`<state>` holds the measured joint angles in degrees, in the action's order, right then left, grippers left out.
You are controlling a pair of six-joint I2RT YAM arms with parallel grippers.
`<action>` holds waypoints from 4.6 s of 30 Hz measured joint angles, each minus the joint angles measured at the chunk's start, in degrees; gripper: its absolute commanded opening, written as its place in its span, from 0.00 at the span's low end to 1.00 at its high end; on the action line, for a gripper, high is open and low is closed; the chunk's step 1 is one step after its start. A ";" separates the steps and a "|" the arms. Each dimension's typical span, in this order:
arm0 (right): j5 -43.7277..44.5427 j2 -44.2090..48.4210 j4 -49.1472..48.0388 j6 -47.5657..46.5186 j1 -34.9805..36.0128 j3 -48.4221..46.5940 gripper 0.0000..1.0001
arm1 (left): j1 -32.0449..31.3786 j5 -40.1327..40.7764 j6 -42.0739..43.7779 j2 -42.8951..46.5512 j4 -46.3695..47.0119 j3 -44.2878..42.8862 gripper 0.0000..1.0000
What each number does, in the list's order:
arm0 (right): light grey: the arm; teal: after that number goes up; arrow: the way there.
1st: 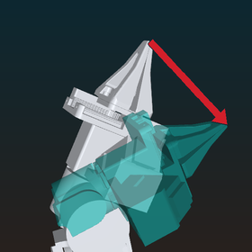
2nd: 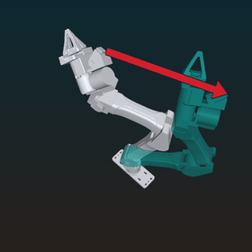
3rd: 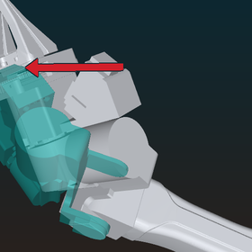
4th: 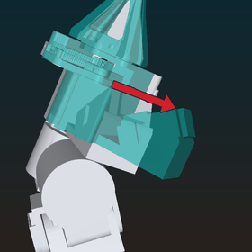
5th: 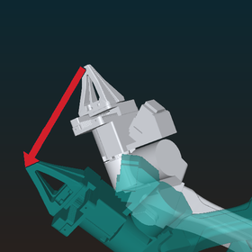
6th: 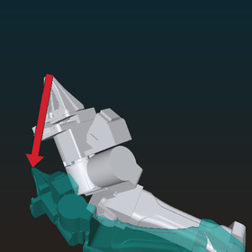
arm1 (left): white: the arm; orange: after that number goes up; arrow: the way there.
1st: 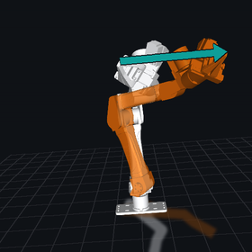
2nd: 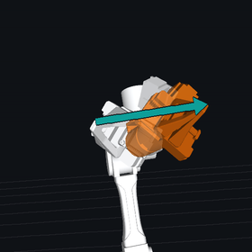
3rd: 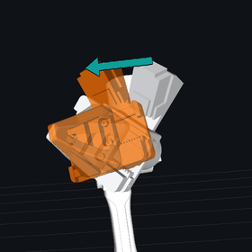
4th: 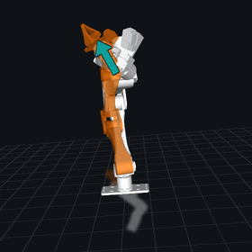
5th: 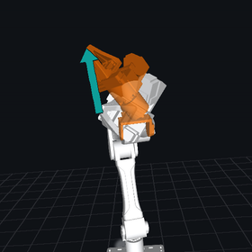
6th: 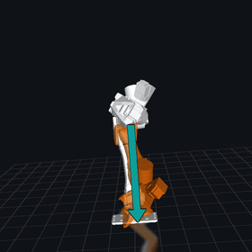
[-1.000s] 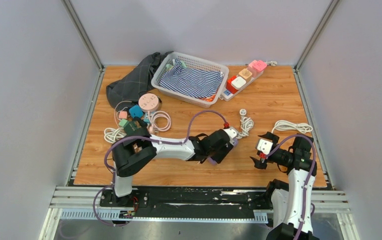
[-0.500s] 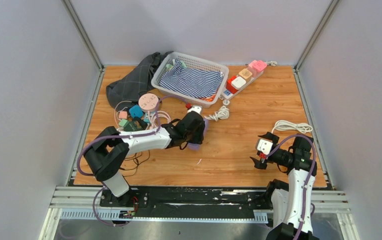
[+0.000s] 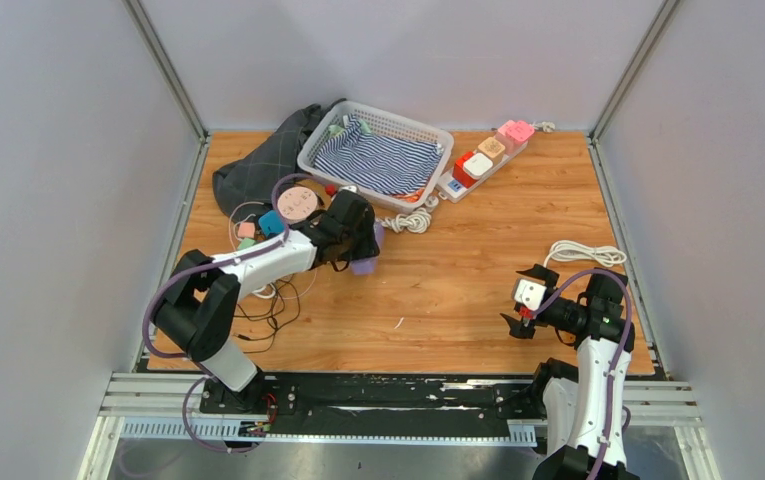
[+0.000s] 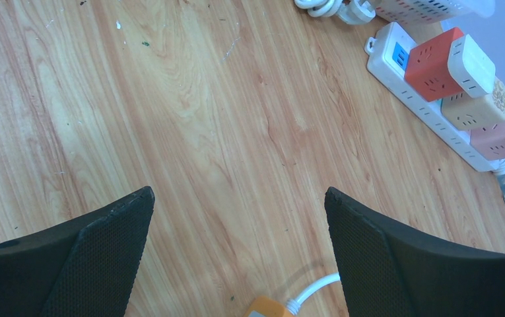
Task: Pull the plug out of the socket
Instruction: Move the socket to the center of the board, then move the socket to the corner of the board.
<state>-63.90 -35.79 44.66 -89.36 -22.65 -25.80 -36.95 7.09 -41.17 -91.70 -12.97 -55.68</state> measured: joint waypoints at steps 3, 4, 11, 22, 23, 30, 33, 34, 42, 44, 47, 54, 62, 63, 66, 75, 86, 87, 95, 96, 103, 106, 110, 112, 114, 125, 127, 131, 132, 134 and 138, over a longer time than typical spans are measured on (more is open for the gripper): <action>-0.07 0.00 0.15 -0.24 0.00 0.00 1.00 | 2.99 -0.81 0.00 0.26 -2.01 -2.69 0.22; -0.07 0.00 0.20 -0.26 0.00 0.00 1.00 | 3.96 -1.05 0.00 0.24 -2.69 -3.65 0.23; -0.61 0.00 0.57 -0.70 -0.35 0.00 1.00 | 6.80 -1.99 -0.83 -2.01 -5.14 -8.15 0.34; -1.42 0.02 2.12 -1.95 -1.42 0.00 1.00 | 6.84 -2.62 -1.44 -5.42 -8.76 -11.54 0.43; -1.51 0.00 2.19 -1.99 -1.49 0.00 1.00 | 6.84 -2.73 -1.42 -6.14 -9.55 -12.48 0.44; -1.66 0.00 2.99 -2.60 -1.53 0.00 1.00 | 6.88 -4.44 -0.15 -9.42 -12.94 -15.63 1.00; -1.66 0.00 3.10 -2.91 -1.53 0.00 1.00 | 7.02 -5.64 0.42 -9.97 -13.55 -15.63 1.00; -1.66 0.00 3.13 -3.02 -1.53 0.00 1.00 | 7.06 -6.08 0.70 -10.05 -13.70 -15.63 1.00; -1.66 -0.04 3.17 -3.23 -1.53 0.00 1.00 | 7.17 -8.33 2.51 -9.92 -13.64 -15.63 1.00; -1.68 -0.07 3.19 -3.26 -1.53 0.00 1.00 | 7.17 -8.48 3.39 -9.35 -13.53 -15.56 1.00; -1.68 -0.09 3.21 -3.26 -1.53 0.00 1.00 | 7.21 -8.90 5.68 -6.14 -12.11 -14.43 1.00; -1.66 -0.11 3.30 -3.28 -1.53 0.00 1.00 | 7.21 -12.24 13.18 8.20 -4.61 -8.28 1.00; -1.68 -0.11 3.34 -3.28 -1.64 0.00 1.00 | 7.21 -12.44 19.85 24.94 0.90 -1.57 1.00; -1.70 -0.11 3.34 -3.28 -1.81 0.00 1.00 | 7.21 -12.26 20.44 27.52 1.01 -1.22 1.00; -1.75 -0.11 3.34 -3.28 -2.19 0.00 1.00 | 7.21 -11.04 21.77 34.32 1.75 -1.09 1.00; -2.14 -0.39 3.37 -3.23 -2.56 0.00 1.00 | 7.23 -7.13 24.26 50.84 9.05 7.45 1.00; -2.97 -0.42 3.76 0.22 -3.04 -3.54 1.00 | 7.26 -19.23 21.66 43.15 11.65 9.97 1.00; -3.02 -0.46 3.78 1.01 -3.06 -4.98 1.00 | 7.23 -20.74 21.07 41.46 11.65 9.68 1.00; -8.63 -7.41 -4.17 18.56 -3.13 -13.62 1.00 | 4.09 -26.01 18.62 23.93 12.04 2.43 0.97; -9.51 -9.57 -6.93 23.21 -3.13 -14.88 1.00 | 3.19 -26.18 18.69 21.55 12.02 1.07 0.97; -5.62 -26.27 -20.87 50.75 -1.66 -26.67 1.00 | 0.63 -24.61 19.82 8.20 12.13 -8.31 0.97; -1.73 -30.73 -24.06 58.64 -0.52 -30.01 1.00 | -0.09 -22.40 21.55 3.76 12.17 -12.44 0.98; 1.16 -33.68 -28.46 68.00 0.50 -30.42 1.00 | -3.96 -17.90 28.89 -3.06 12.39 -19.78 0.99; 2.64 -33.97 -30.18 70.88 1.73 -29.70 1.00 | -5.55 -16.59 32.65 -6.73 12.61 -23.32 0.99; 3.56 -33.94 -30.82 72.70 3.15 -28.81 1.00 | -6.43 -15.54 35.39 -10.23 12.87 -26.16 0.98; 5.60 -33.90 -31.93 75.03 4.04 -26.05 1.00 | -6.10 -10.69 41.86 -35.87 -0.26 -57.27 0.94; 5.66 -33.92 -32.09 75.03 4.04 -26.05 1.00 | -6.03 -10.40 42.01 -39.89 -4.52 -64.28 0.98; 5.64 -34.14 -32.30 75.03 4.04 -26.05 1.00 | -5.99 -10.58 42.05 -44.39 -7.85 -72.06 1.00; 5.62 -34.25 -32.30 75.03 4.04 -26.05 1.00 | -5.99 -10.73 42.03 -44.96 -8.02 -72.94 1.00; 5.62 -34.60 -32.30 75.03 4.04 -26.03 1.00 | -5.97 -11.28 41.88 -45.64 -8.02 -73.79 1.00; 5.35 -35.54 -32.33 75.06 4.04 -26.03 1.00 | -5.25 -14.40 38.01 -45.72 -5.62 -73.81 0.97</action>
<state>-58.54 -71.33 12.34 -14.31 -18.61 -51.83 -42.19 -7.31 -3.16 -137.43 -18.59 -129.49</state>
